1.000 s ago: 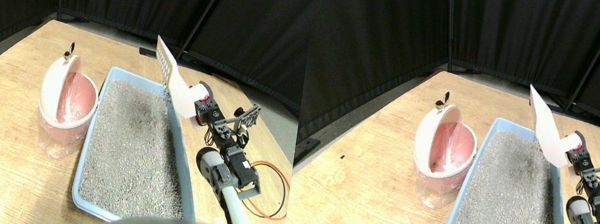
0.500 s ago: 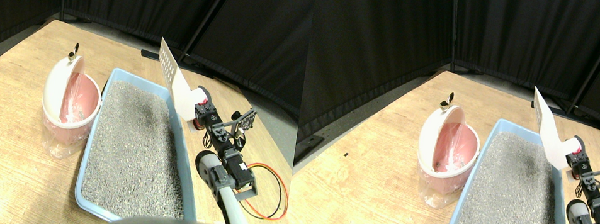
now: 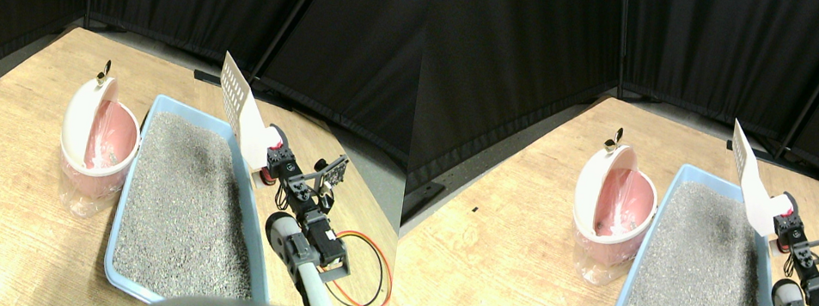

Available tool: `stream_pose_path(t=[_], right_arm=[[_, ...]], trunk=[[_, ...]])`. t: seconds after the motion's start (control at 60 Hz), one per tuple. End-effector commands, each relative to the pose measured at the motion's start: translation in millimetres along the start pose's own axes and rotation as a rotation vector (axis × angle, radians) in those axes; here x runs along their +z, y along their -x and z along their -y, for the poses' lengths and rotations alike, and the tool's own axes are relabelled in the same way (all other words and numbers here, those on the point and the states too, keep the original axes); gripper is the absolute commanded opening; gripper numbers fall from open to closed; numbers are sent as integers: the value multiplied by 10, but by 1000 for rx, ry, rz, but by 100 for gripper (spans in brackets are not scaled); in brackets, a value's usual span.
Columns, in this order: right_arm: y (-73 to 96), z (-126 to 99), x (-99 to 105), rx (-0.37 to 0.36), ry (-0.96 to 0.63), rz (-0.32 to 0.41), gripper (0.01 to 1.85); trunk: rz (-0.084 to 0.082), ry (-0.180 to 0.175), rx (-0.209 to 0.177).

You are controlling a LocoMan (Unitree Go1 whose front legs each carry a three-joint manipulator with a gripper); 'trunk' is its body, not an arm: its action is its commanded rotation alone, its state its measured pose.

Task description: Scoop (unimanual)

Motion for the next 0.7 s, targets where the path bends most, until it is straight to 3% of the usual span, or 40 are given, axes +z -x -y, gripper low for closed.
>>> stream_pose_path(t=[0.017,0.233,0.367,0.617,0.7], right_arm=[[-3,-133,19,89,3,25,5],[-6,-160,34,107,71,41,5],[21,-235,61,137,333,104,5],[3,-351,88,129,547,153,5],[-11,-373,87,156,606,149,5]], trunk=[[-9,14,19],[-9,19,25],[-9,19,25],[-4,20,37],[-4,21,41]])
